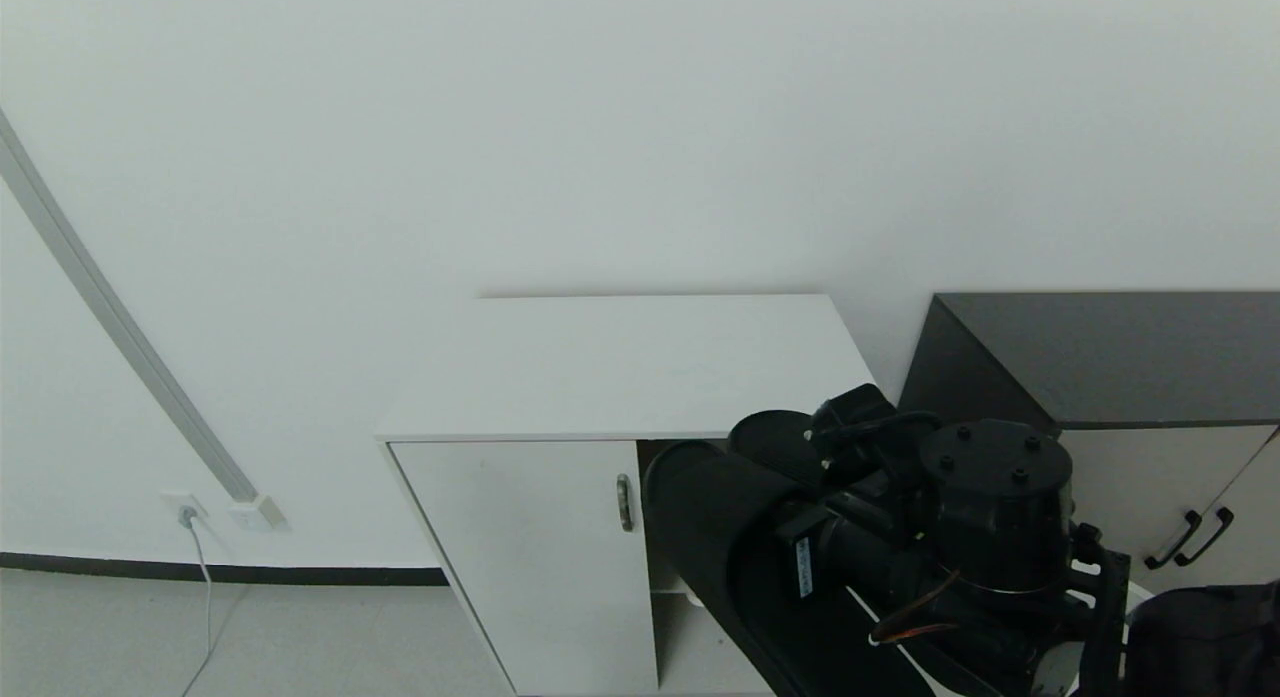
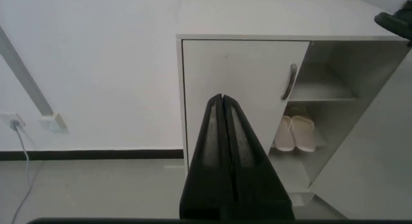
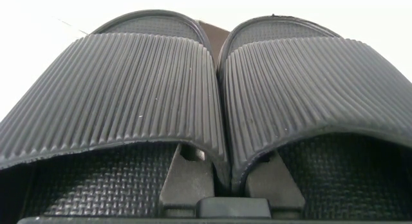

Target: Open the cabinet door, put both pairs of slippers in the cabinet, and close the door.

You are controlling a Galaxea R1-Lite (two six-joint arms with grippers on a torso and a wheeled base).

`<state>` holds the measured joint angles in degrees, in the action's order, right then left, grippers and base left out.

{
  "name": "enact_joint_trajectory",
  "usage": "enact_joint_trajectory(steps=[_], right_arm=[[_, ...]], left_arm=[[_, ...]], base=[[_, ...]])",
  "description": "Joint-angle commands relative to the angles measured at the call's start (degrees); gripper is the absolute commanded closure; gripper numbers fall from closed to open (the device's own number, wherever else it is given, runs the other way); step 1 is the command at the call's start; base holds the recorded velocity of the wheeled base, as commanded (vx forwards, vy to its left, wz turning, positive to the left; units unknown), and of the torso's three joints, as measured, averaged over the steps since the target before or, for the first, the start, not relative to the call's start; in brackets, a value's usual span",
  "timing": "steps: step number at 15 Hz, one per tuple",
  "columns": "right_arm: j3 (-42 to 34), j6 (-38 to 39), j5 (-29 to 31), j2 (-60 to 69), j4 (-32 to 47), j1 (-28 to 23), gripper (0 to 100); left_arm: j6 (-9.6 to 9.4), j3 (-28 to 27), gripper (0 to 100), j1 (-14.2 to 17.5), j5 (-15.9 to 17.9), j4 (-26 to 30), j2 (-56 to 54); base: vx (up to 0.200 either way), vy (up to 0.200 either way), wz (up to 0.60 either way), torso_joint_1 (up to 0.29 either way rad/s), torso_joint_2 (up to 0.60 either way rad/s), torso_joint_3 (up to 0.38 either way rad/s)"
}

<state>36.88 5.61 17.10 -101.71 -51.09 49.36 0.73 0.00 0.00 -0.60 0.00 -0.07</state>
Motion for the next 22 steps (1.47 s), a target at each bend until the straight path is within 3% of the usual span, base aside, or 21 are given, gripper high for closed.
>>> enact_joint_trajectory(steps=[1, 22], right_arm=[[-0.05, 0.02, 0.04, -0.07, 0.03, 0.03, 100], [-0.4, -1.21, 0.12, -0.6, 0.03, -0.67, 100]], left_arm=[[-0.03, 0.0, 100, 0.0, -0.02, 0.0, 0.07], [-0.03, 0.0, 100, 0.0, 0.07, 0.0, 0.07]], base=[[0.0, 0.0, 0.0, 0.0, 0.0, 0.0], [0.0, 0.0, 0.0, -0.013, 0.03, 0.015]])
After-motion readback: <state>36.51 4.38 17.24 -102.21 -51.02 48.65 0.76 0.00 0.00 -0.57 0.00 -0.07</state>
